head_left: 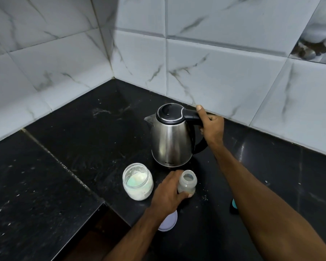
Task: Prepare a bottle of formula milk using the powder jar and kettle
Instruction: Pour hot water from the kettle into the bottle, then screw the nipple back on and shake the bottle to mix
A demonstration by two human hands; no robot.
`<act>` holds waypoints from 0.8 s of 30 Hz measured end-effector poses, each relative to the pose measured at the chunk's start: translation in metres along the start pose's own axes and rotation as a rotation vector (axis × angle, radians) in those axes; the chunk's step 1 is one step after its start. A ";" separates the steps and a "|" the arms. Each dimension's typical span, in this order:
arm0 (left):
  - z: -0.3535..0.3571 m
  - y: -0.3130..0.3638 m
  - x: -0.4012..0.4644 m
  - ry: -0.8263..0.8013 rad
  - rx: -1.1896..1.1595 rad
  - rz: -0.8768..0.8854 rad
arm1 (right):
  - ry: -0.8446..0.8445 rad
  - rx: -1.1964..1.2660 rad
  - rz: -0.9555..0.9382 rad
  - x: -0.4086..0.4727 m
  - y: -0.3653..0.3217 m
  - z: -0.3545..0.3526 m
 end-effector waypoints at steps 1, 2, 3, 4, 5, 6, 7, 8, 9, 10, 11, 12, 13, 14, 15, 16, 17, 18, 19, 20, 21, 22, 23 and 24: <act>0.000 0.000 0.000 -0.002 0.001 -0.004 | 0.002 0.009 0.000 0.000 0.002 -0.001; 0.000 0.000 0.000 -0.002 0.002 -0.008 | 0.006 0.019 0.001 0.000 0.005 -0.002; 0.000 -0.001 0.000 0.000 0.004 -0.012 | 0.008 0.032 -0.001 0.001 0.007 -0.003; 0.000 -0.001 0.001 0.001 0.006 -0.013 | 0.008 0.038 -0.006 0.001 0.008 -0.004; 0.000 -0.002 0.001 0.001 0.007 -0.011 | 0.007 0.037 -0.015 0.001 0.009 -0.004; 0.001 -0.002 0.000 0.000 0.009 -0.008 | 0.004 0.031 -0.024 0.001 0.008 -0.004; 0.001 -0.002 0.000 -0.001 0.009 -0.006 | -0.002 0.022 -0.033 0.000 0.007 -0.004; 0.001 -0.003 0.000 -0.001 0.011 -0.005 | -0.005 0.013 -0.037 0.000 0.005 -0.004; 0.001 -0.004 0.000 0.001 0.013 -0.007 | -0.009 0.002 -0.041 -0.001 0.004 -0.005; 0.001 -0.004 0.000 0.004 0.013 -0.009 | -0.018 -0.010 -0.043 -0.002 0.003 -0.006; 0.001 -0.005 0.001 0.007 0.013 -0.010 | -0.038 -0.019 -0.053 -0.004 0.001 -0.006; 0.001 -0.006 0.001 0.010 0.012 -0.007 | -0.064 -0.031 -0.065 -0.005 0.000 -0.006; 0.002 -0.007 0.001 0.012 0.012 0.000 | -0.088 -0.045 -0.077 -0.006 0.000 -0.007; 0.002 -0.007 0.001 0.013 0.009 0.005 | -0.109 -0.063 -0.089 -0.007 0.000 -0.008; 0.002 -0.007 0.001 0.014 0.007 0.006 | -0.119 -0.080 -0.097 -0.009 0.000 -0.010; 0.002 -0.007 0.001 0.012 0.003 0.003 | -0.118 -0.085 -0.099 -0.012 0.001 -0.013; 0.002 -0.008 0.002 0.011 0.001 -0.001 | -0.099 -0.079 -0.098 -0.015 0.002 -0.017; 0.002 -0.008 0.002 0.011 -0.001 0.001 | -0.057 -0.068 -0.098 -0.019 0.003 -0.026; 0.002 -0.008 0.003 0.013 -0.003 0.003 | -0.013 -0.066 -0.110 -0.022 0.003 -0.035; 0.002 -0.009 0.003 0.013 -0.009 0.005 | 0.020 -0.078 -0.123 -0.027 0.002 -0.044; 0.002 -0.008 0.003 0.017 -0.014 0.008 | 0.037 -0.098 -0.137 -0.032 0.000 -0.053; 0.002 -0.009 0.003 0.022 -0.019 0.014 | 0.040 -0.115 -0.150 -0.036 -0.002 -0.059; 0.002 -0.007 0.002 0.027 -0.023 0.023 | 0.044 -0.125 -0.162 -0.042 -0.003 -0.067; 0.001 -0.006 0.001 0.033 -0.028 0.037 | 0.047 -0.129 -0.175 -0.047 -0.005 -0.075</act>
Point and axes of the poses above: each hand's wrist, its own x-axis towards the middle knuckle, its own z-axis out of the palm, y = z × x, the point moved 8 cm from there along x, towards the middle knuckle, and after that the axes turned 7 degrees about -z, right-handed, at the moved point
